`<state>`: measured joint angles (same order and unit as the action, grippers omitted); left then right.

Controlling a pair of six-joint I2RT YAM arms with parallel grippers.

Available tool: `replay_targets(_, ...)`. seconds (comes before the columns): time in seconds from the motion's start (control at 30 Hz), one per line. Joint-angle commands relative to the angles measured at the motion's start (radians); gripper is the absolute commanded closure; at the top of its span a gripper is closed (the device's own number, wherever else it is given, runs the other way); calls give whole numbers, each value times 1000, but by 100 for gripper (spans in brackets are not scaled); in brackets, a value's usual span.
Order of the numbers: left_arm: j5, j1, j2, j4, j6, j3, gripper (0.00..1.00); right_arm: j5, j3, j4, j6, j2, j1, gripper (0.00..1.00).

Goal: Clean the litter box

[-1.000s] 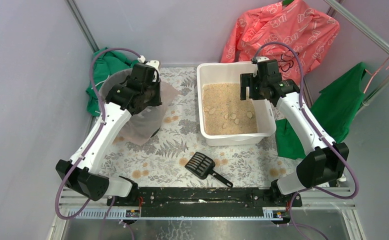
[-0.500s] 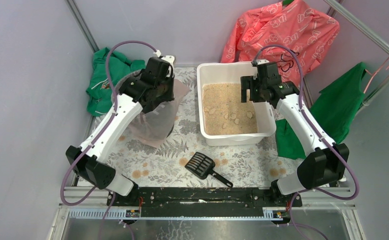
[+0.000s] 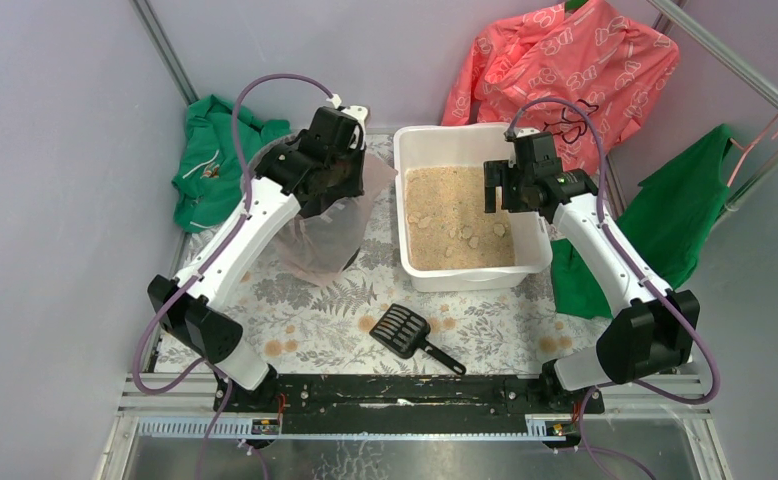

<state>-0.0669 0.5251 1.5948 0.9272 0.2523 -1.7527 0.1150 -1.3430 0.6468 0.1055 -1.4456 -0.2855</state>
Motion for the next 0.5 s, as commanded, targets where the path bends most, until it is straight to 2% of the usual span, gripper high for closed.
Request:
replay_targets(0.0,44,13,3,-84,22,-16,100,18,-13,-9,-5,28,0,12)
replay_targets(0.07,39,14,16,-88,25,-14,100,13,-19,-8,-1,23,0,12)
replay_targets(0.2,21,19,12,-88,20,-4,87,10,-25,-10,2,19,0,12)
replay_targets(0.23,14,21,6,-88,19,-1,74,10,-27,-11,5,19,1,12)
replay_targets(0.3,-3,21,-15,-94,18,11,37,10,-30,-11,10,17,0,12)
replay_targets(0.37,-24,21,-33,-96,19,21,9,0,-34,-13,15,13,-1,12)
replay_targets(0.4,-35,21,-43,-96,19,27,2,-12,-37,-14,18,12,0,12)
replay_targets(0.47,-76,22,-64,-97,22,40,1,-33,-43,-18,26,12,0,12)
